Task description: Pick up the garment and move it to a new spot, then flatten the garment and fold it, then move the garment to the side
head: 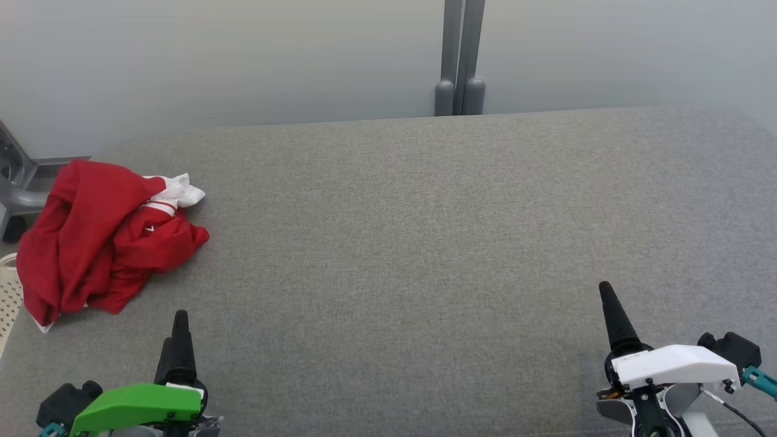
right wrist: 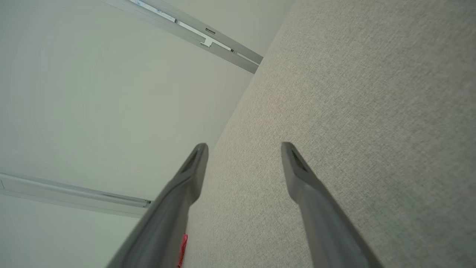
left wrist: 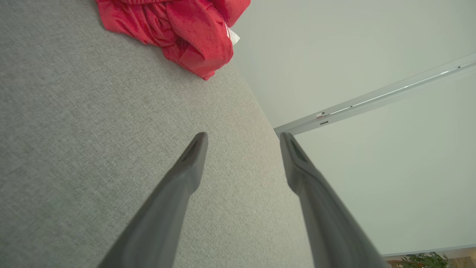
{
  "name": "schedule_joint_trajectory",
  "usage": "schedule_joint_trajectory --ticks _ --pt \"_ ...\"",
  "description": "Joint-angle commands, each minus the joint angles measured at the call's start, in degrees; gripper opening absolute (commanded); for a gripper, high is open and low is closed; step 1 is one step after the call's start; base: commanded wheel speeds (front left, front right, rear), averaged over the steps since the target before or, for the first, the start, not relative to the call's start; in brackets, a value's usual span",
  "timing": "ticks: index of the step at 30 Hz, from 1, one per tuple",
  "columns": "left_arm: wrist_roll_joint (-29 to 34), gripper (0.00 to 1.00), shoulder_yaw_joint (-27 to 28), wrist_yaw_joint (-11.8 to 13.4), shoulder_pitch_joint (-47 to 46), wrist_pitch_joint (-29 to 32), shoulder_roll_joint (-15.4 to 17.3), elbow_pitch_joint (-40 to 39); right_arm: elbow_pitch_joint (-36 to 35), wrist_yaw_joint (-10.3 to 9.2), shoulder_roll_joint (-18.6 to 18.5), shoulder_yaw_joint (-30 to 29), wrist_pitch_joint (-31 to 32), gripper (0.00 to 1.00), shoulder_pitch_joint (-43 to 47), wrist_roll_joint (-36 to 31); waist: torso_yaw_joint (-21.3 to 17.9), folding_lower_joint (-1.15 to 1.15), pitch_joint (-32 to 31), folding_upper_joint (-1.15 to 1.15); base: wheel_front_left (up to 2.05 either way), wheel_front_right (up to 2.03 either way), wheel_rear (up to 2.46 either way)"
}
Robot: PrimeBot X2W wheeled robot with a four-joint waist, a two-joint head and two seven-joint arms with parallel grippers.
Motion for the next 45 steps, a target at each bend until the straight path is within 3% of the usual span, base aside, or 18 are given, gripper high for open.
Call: schedule_joint_trajectory --ticks 1,24,34,45 --pt "2.03 1.0 -0.21 0.42 -0.52 -0.57 0.39 -0.39 -0.4 0.01 -0.32 0.36 -0.46 1.0 -1.57 -1.42 0.03 0.0 -0.02 0.0 0.0 0.0 0.0" --pt "29.38 1.0 -5.47 5.03 -3.34 -4.74 2.8 4.46 2.7 0.02 -0.43 1.73 -3.74 1.0 -3.82 -29.04 0.16 0.0 -0.58 0.0 0.0 0.0 0.0" --pt "37.73 1.0 -9.47 4.32 -6.03 -5.5 5.37 7.24 2.85 0.03 -0.47 1.88 -3.04 1.0 -4.76 -41.73 0.22 0.0 -0.79 0.0 0.0 0.0 0.0" --pt "42.73 1.0 -11.59 4.45 -6.92 -6.44 5.89 7.95 2.8 0.02 -0.52 1.25 -2.69 1.0 -4.43 -49.41 0.26 0.0 -1.25 0.0 0.0 0.0 0.0"
